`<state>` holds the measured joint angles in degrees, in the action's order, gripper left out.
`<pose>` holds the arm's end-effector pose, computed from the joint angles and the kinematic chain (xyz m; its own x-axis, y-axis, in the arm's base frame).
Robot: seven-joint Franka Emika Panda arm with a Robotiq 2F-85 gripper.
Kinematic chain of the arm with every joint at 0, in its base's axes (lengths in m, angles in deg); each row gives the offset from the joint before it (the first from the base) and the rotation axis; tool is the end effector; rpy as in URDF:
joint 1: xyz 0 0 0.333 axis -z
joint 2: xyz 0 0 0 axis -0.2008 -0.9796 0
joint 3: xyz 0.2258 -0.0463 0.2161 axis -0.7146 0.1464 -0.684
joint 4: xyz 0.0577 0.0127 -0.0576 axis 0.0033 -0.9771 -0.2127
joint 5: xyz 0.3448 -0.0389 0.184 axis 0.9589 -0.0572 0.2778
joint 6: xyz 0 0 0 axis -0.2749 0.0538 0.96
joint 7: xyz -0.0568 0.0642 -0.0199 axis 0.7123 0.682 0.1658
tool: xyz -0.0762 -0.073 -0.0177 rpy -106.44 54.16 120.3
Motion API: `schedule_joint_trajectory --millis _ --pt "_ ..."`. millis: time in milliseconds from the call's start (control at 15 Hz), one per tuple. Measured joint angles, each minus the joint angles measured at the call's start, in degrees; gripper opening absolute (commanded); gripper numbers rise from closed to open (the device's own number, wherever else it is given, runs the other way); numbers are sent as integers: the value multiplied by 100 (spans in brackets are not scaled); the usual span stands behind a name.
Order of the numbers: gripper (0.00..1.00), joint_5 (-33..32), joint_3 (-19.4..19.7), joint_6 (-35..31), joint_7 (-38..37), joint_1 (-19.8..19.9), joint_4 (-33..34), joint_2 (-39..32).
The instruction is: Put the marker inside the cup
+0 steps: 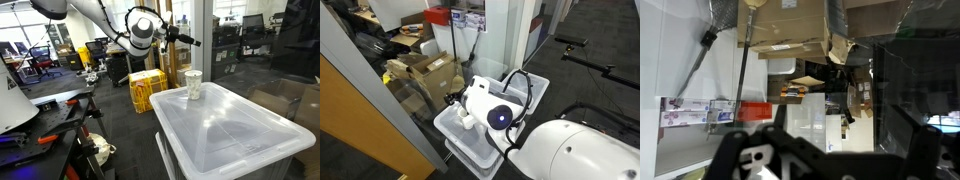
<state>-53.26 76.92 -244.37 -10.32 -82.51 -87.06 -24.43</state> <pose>0.6120 0.1701 0.1891 0.3978 -0.1266 0.9087 -0.3292 -0.9442 0.0126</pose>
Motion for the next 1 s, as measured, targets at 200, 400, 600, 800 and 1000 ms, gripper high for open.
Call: schedule_joint_trajectory --millis 200,400,600,800,1000 --pt "100 23 -235 0 282 223 187 299" --pt "100 123 -542 0 670 524 365 634" --pt "100 38 -797 0 892 829 471 934" --pt "100 -185 -959 0 1008 1096 493 1178" --pt "100 -184 -1245 0 1319 1404 528 1443"
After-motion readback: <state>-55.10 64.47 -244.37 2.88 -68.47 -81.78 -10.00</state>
